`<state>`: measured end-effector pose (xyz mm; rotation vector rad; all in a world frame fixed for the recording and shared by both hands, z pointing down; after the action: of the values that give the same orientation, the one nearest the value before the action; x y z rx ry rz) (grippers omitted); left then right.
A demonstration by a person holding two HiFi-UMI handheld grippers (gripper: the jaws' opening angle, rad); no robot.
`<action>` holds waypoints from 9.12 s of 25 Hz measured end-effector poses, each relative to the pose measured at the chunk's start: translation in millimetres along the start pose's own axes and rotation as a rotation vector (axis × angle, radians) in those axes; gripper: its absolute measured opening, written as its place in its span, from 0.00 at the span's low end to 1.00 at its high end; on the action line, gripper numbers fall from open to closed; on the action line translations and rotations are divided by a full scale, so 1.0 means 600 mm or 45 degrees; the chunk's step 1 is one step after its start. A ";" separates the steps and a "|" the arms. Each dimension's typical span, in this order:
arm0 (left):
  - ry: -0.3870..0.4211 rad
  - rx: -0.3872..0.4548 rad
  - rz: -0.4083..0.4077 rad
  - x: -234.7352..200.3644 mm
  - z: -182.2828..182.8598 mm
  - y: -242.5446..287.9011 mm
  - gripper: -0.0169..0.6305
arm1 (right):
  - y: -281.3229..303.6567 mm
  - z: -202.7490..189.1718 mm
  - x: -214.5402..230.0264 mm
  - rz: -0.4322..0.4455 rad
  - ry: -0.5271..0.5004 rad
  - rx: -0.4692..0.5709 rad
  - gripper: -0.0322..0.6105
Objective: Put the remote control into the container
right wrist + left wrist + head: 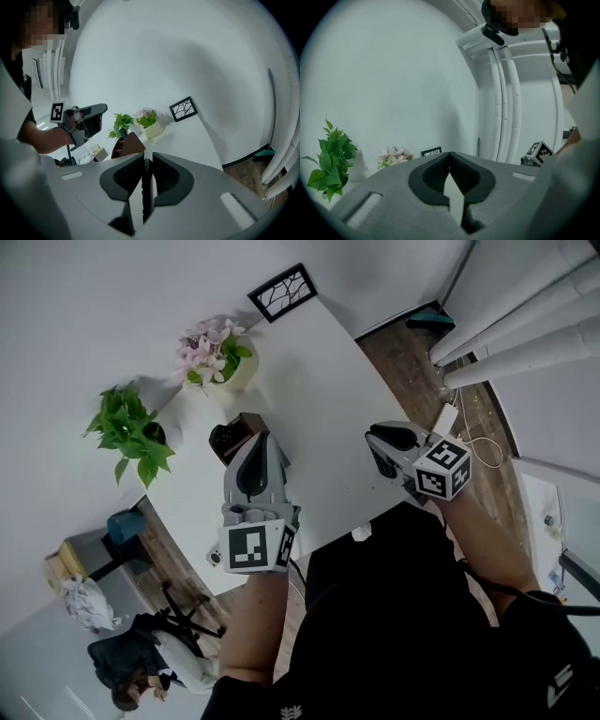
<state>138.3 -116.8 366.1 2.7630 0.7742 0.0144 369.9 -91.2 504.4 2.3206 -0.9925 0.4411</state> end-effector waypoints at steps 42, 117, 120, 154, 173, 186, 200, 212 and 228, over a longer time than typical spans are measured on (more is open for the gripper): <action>-0.083 0.196 0.325 -0.290 0.035 -0.269 0.03 | 0.265 0.211 -0.308 0.337 -0.316 0.104 0.14; -0.080 0.188 0.182 -0.319 -0.007 -0.402 0.03 | 0.213 0.175 -0.379 0.101 -0.420 0.346 0.26; 0.004 0.175 0.140 -0.309 -0.007 -0.409 0.03 | 0.205 0.159 -0.406 0.103 -0.427 0.342 0.26; -0.205 0.080 1.088 -0.259 -0.143 -0.767 0.03 | 0.404 -0.088 -0.680 0.913 -0.887 -0.351 0.27; -0.434 0.116 1.006 -0.371 -0.268 -0.816 0.03 | 0.542 -0.291 -0.742 0.881 -1.232 -0.882 0.51; -0.510 0.076 1.044 -0.412 -0.319 -0.861 0.03 | 0.585 -0.354 -0.752 0.804 -1.414 -1.117 0.51; -0.527 0.075 0.995 -0.460 -0.328 -0.868 0.03 | 0.608 -0.366 -0.743 0.755 -1.456 -1.195 0.38; -0.420 0.113 0.759 -0.532 -0.264 -0.788 0.03 | 0.600 -0.259 -0.730 0.588 -1.198 -0.957 0.37; -0.290 0.131 0.347 -0.515 -0.180 -0.559 0.03 | 0.492 -0.125 -0.600 0.234 -0.916 -0.650 0.37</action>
<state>-305.7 27.9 402.1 2.8776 0.3469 -0.2880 -95.0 -12.5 494.0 1.9254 -1.4433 -0.5747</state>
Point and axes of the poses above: the fingertips, and each gripper's own axes: y forward along the fingers, x to its right, z out of its top, the point moved 7 cm from there along -y, backward along the fingers, and after that the axes turned 2 degrees about -y, right-handed, at the moved point
